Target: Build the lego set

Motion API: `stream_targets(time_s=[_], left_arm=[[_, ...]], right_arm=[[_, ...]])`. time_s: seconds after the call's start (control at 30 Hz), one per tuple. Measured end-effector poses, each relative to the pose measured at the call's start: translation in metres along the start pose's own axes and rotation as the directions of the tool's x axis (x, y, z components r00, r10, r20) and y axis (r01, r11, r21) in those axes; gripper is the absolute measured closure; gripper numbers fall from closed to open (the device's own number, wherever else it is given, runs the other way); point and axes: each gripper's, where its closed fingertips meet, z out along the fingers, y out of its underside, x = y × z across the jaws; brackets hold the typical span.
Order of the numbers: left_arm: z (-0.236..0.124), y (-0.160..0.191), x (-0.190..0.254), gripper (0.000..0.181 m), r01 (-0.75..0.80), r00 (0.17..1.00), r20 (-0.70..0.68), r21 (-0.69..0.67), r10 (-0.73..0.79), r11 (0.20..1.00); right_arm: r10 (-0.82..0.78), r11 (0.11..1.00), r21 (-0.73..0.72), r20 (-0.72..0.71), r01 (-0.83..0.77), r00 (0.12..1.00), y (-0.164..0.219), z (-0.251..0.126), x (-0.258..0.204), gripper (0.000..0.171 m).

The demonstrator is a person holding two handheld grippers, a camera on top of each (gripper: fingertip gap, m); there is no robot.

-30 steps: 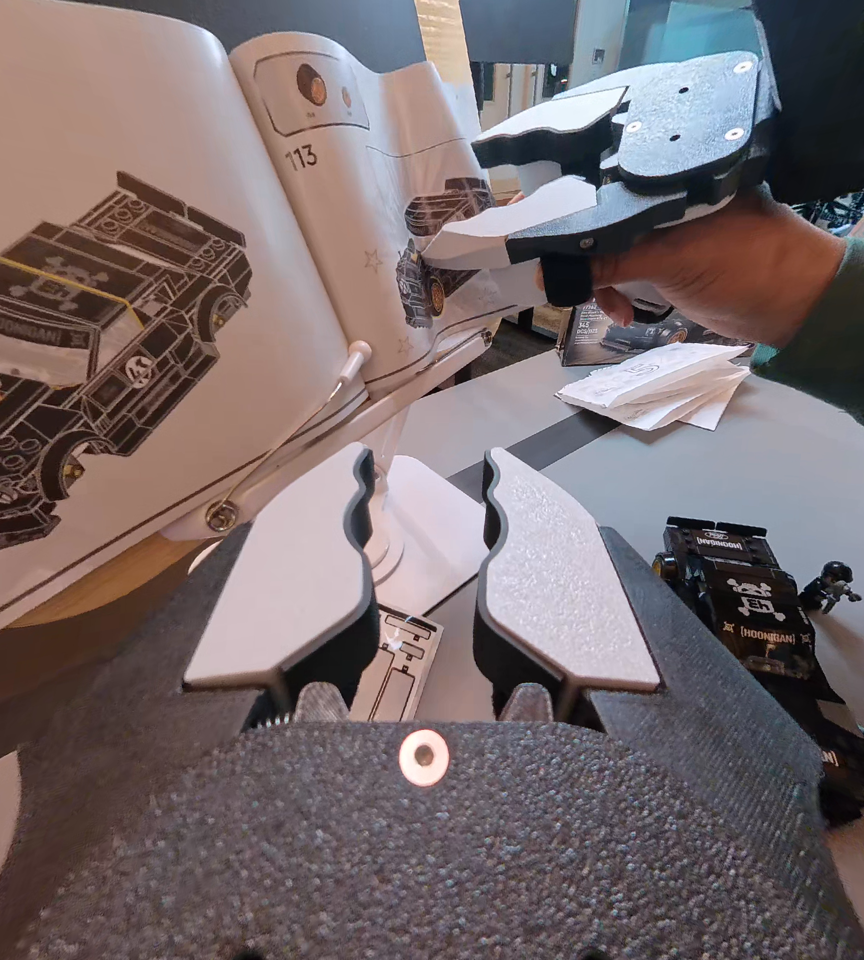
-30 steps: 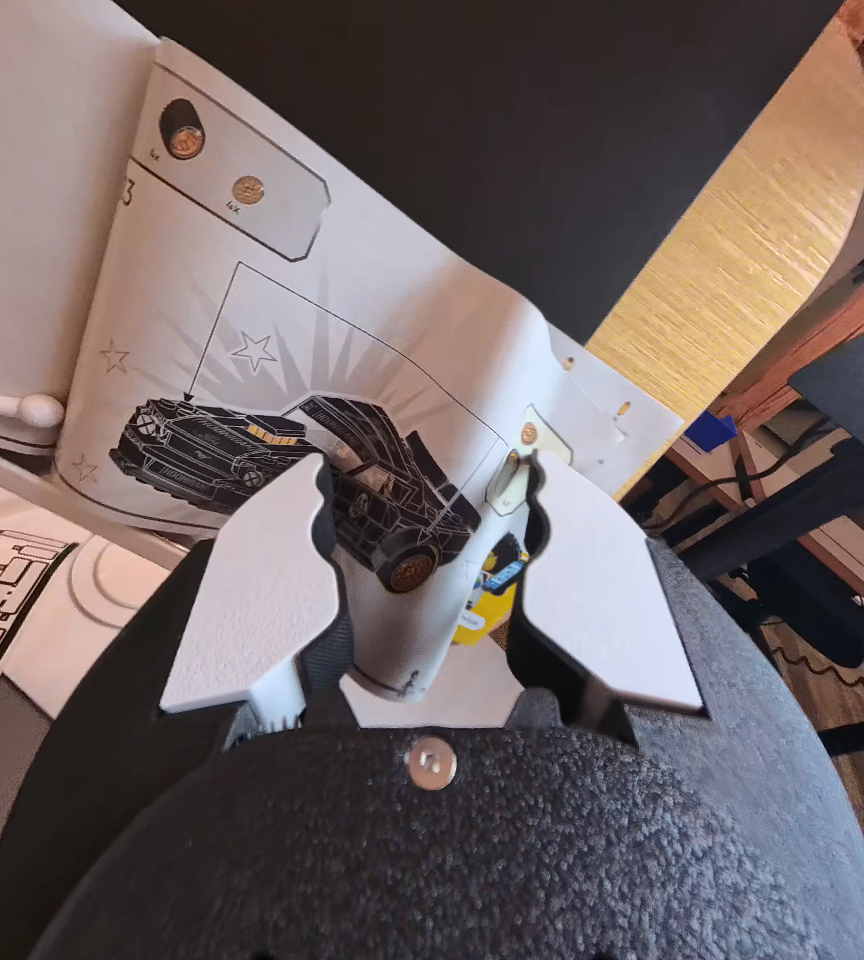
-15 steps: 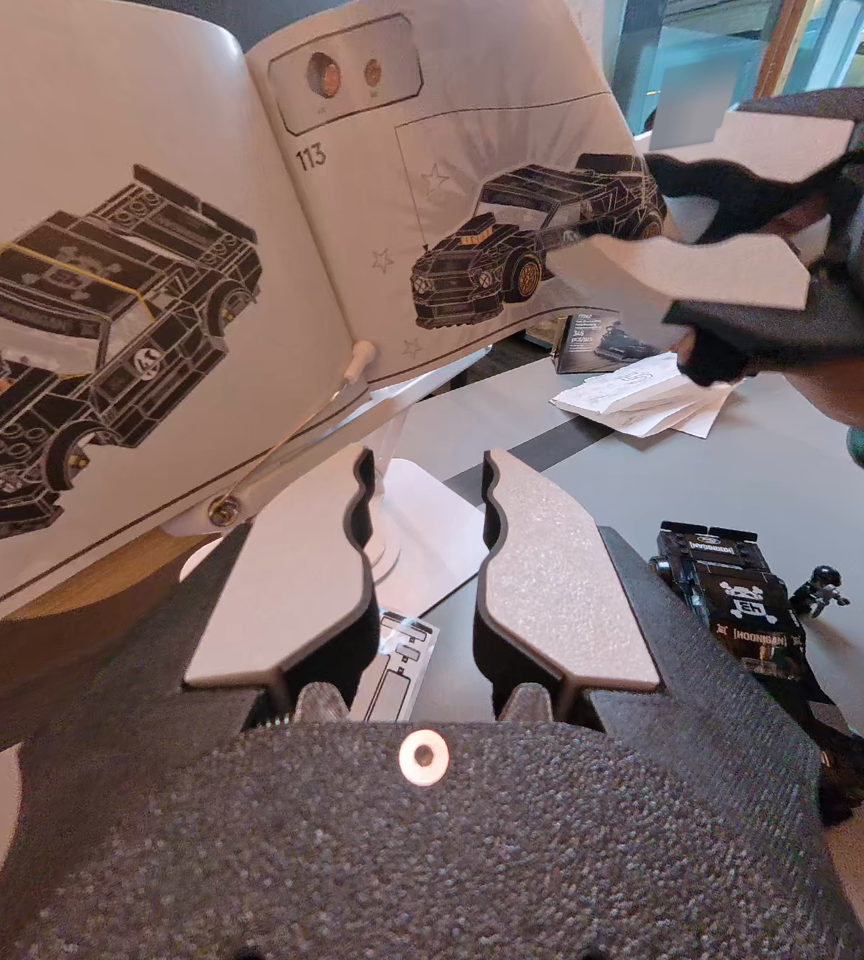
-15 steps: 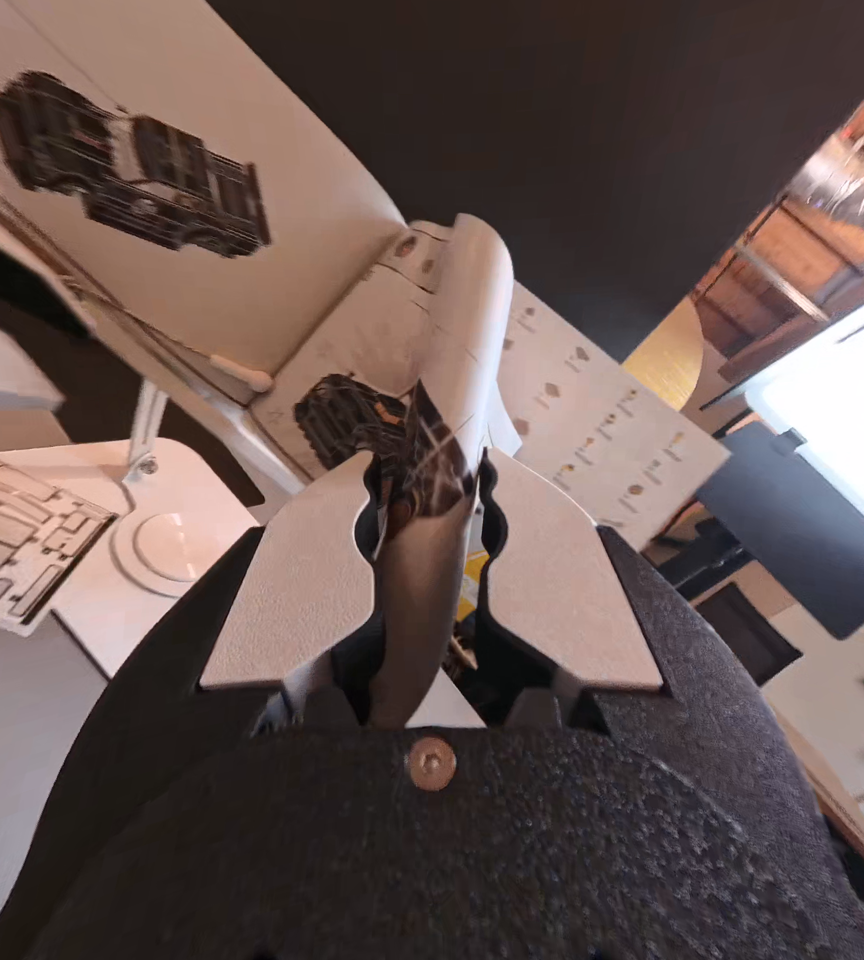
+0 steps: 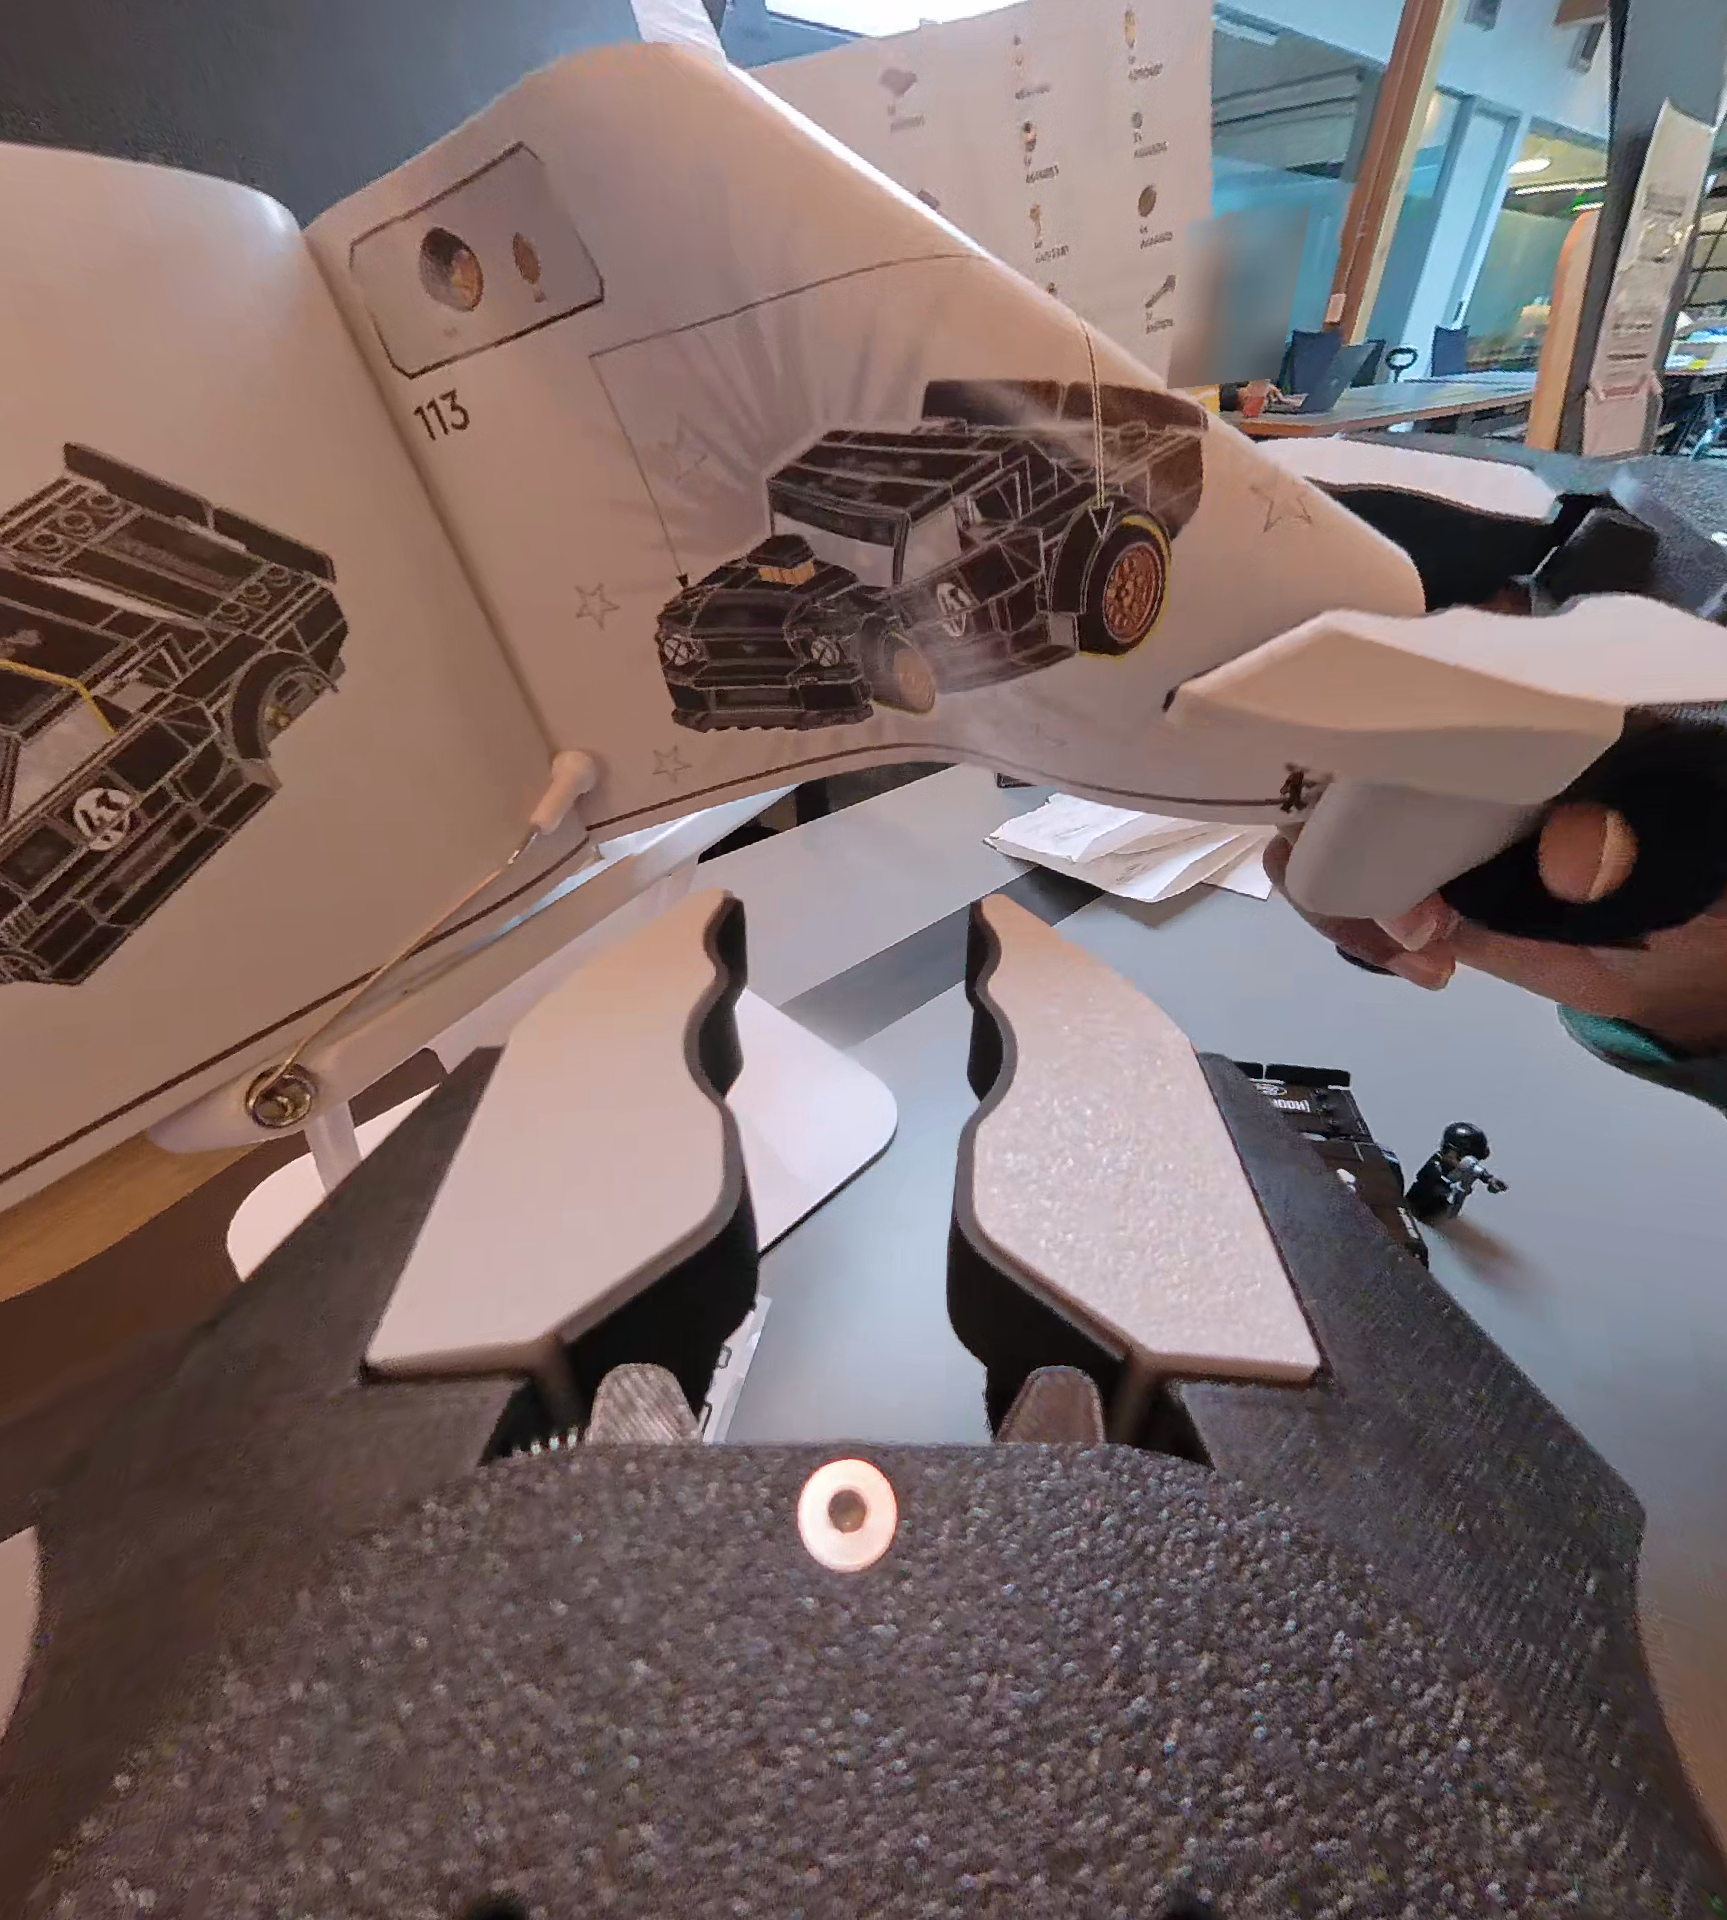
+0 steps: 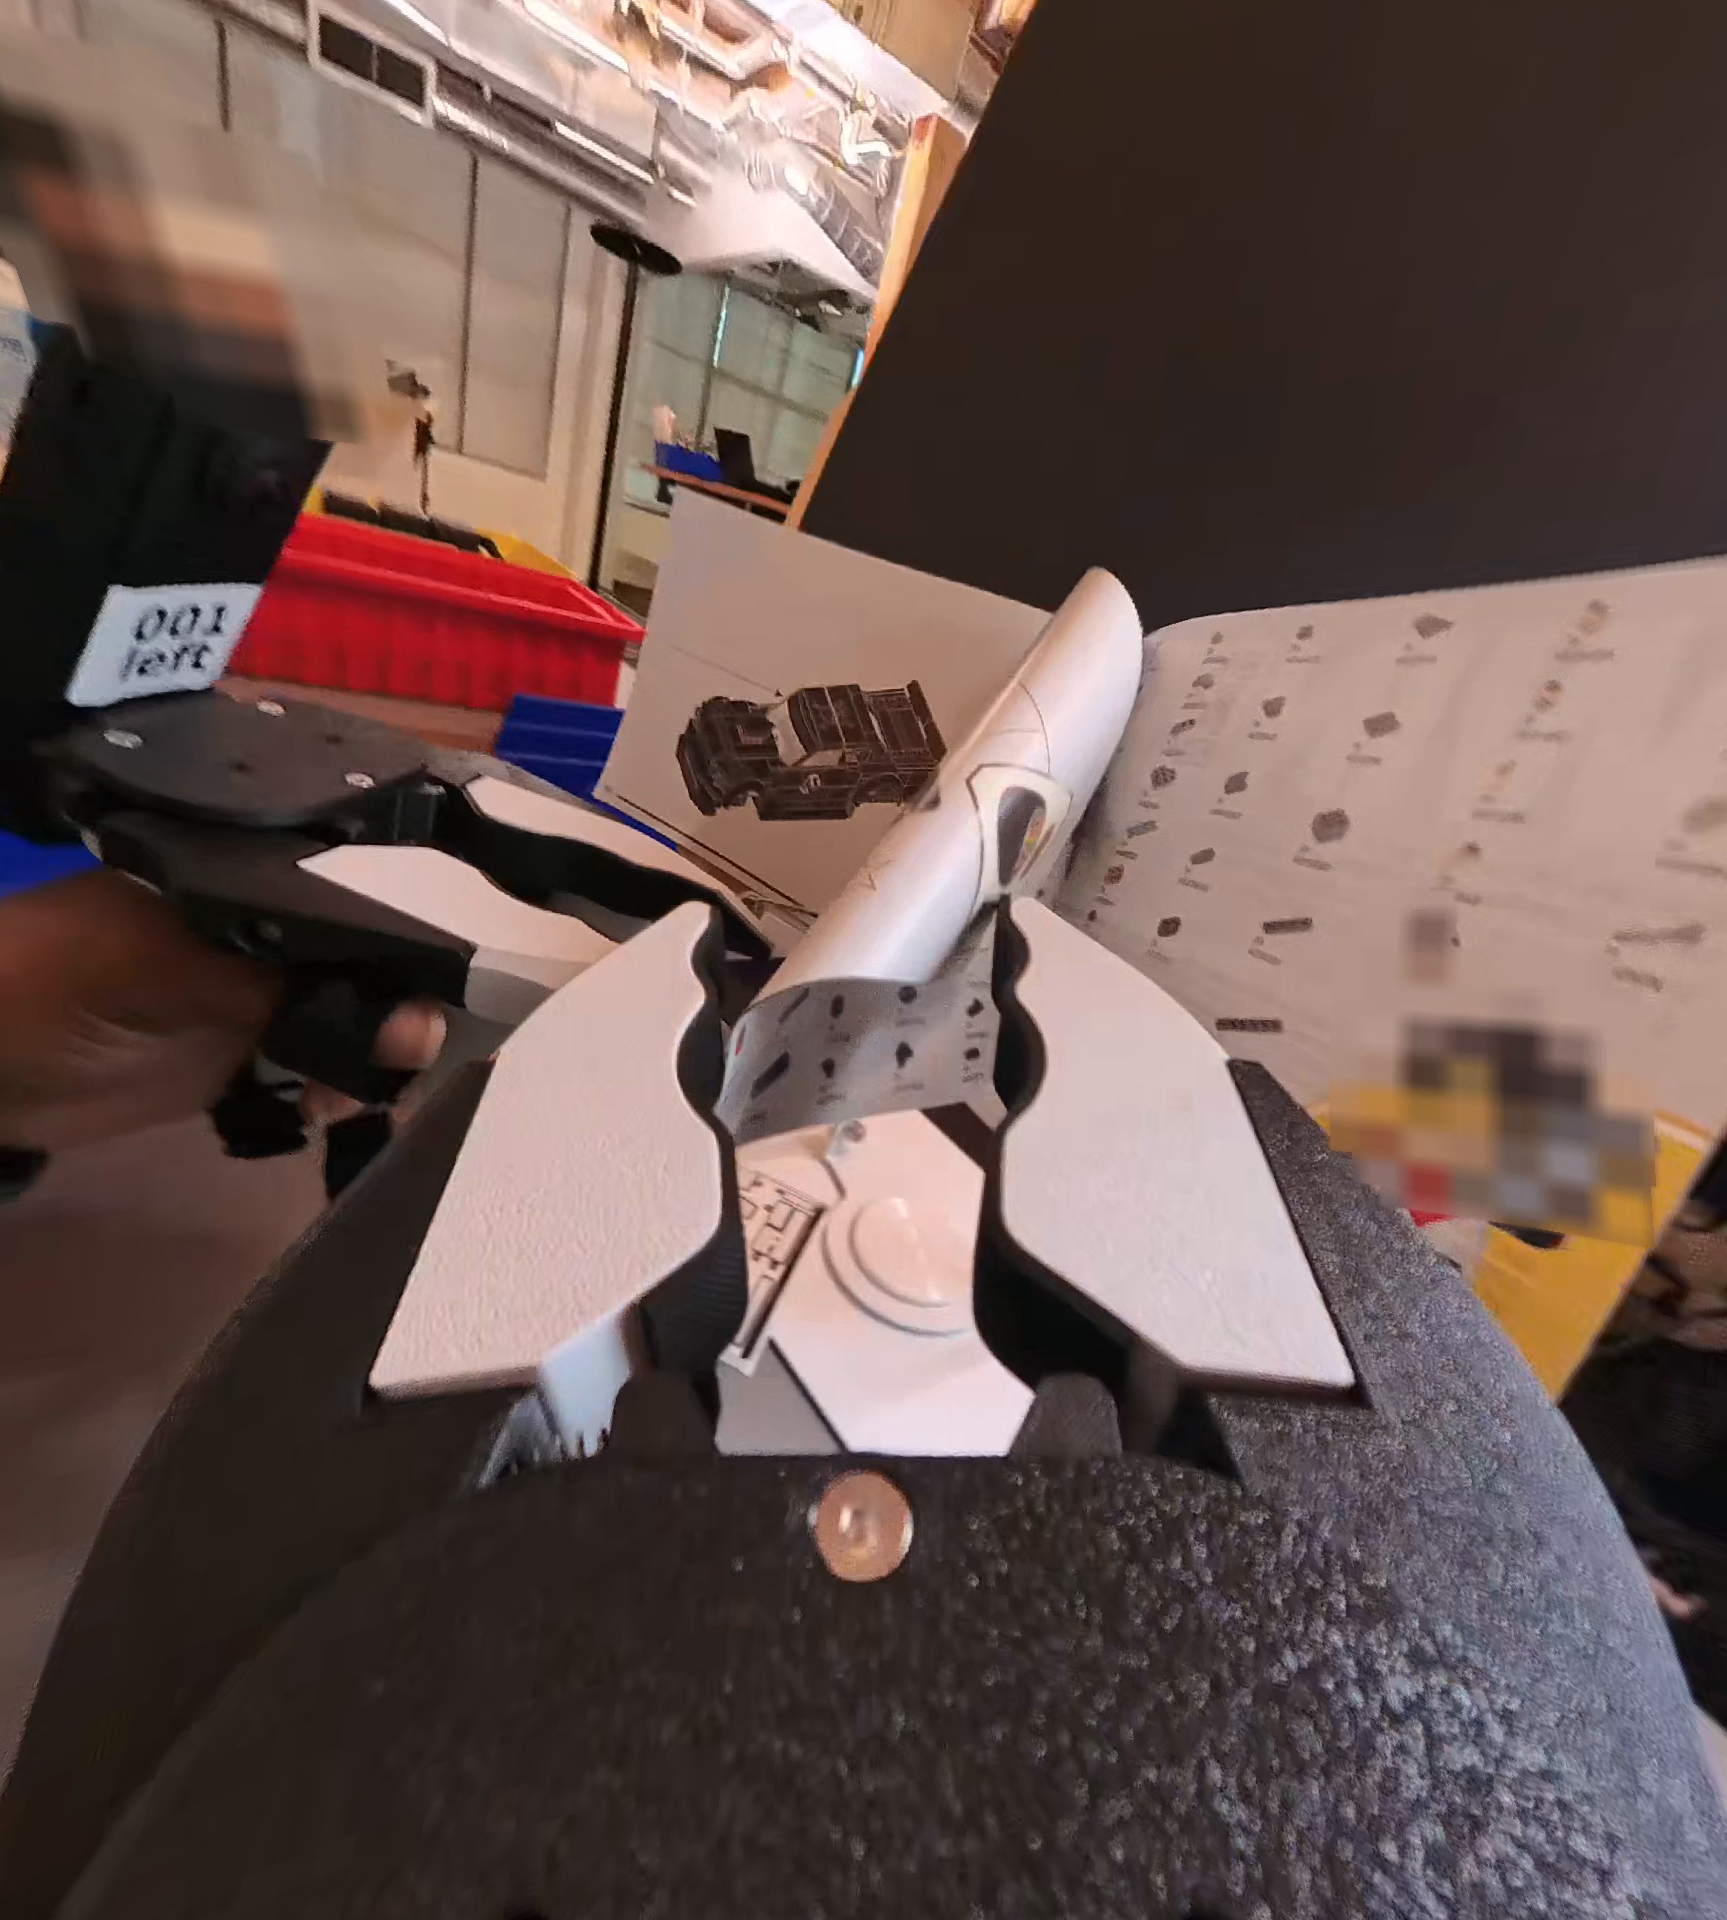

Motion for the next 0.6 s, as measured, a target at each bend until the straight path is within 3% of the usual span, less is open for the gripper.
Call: stream_targets(time_s=[0.4, 0.6], left_arm=[[-0.006, -0.018, 0.016, 0.14, 0.007, 0.999, -0.053, 0.038, -0.005, 0.999], [-0.007, -0.026, 0.034, 0.14, -0.008, 0.995, -0.095, 0.05, 0.013, 0.999]], right_arm=[[0.203, 0.978, 0.02, 0.124, -0.207, 0.971, -0.009, -0.032, 0.003, 0.134], [0.132, 0.991, 0.018, 0.05, -0.133, 0.99, -0.008, -0.033, 0.009, 0.168]])
